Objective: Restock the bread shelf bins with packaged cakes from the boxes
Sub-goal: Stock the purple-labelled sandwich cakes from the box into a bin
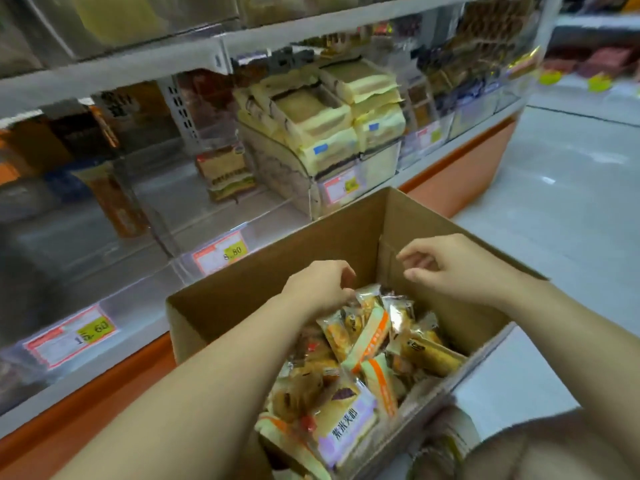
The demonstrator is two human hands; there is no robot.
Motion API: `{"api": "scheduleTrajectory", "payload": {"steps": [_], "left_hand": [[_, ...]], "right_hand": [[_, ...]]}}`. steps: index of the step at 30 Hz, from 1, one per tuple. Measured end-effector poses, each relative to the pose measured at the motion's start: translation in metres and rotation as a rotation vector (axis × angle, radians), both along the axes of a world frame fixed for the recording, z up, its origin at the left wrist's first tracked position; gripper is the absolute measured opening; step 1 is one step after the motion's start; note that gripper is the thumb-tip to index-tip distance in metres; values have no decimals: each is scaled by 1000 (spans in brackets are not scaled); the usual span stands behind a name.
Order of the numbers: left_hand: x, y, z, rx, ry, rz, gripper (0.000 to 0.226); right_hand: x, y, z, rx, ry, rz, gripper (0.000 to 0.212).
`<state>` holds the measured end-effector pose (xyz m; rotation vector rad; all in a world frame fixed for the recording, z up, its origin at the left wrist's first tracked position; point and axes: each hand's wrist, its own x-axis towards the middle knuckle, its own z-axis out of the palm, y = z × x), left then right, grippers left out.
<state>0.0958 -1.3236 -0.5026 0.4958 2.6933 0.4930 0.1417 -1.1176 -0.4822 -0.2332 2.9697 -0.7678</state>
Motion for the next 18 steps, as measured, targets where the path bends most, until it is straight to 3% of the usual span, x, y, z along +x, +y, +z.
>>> {"api": "scheduleTrajectory", "payload": {"steps": [7, 13, 18], "left_hand": [[-17, 31, -85, -117, -367, -163, 27], [4, 60, -117, -125, -842, -288, 32], [24, 78, -128, -182, -700, -464, 52]], "right_hand": [[-12, 17, -17, 70, -232, 47, 42], [-18, 25, -30, 137, -406, 50, 53], [-21, 26, -36, 146, -454, 63, 56]]}}
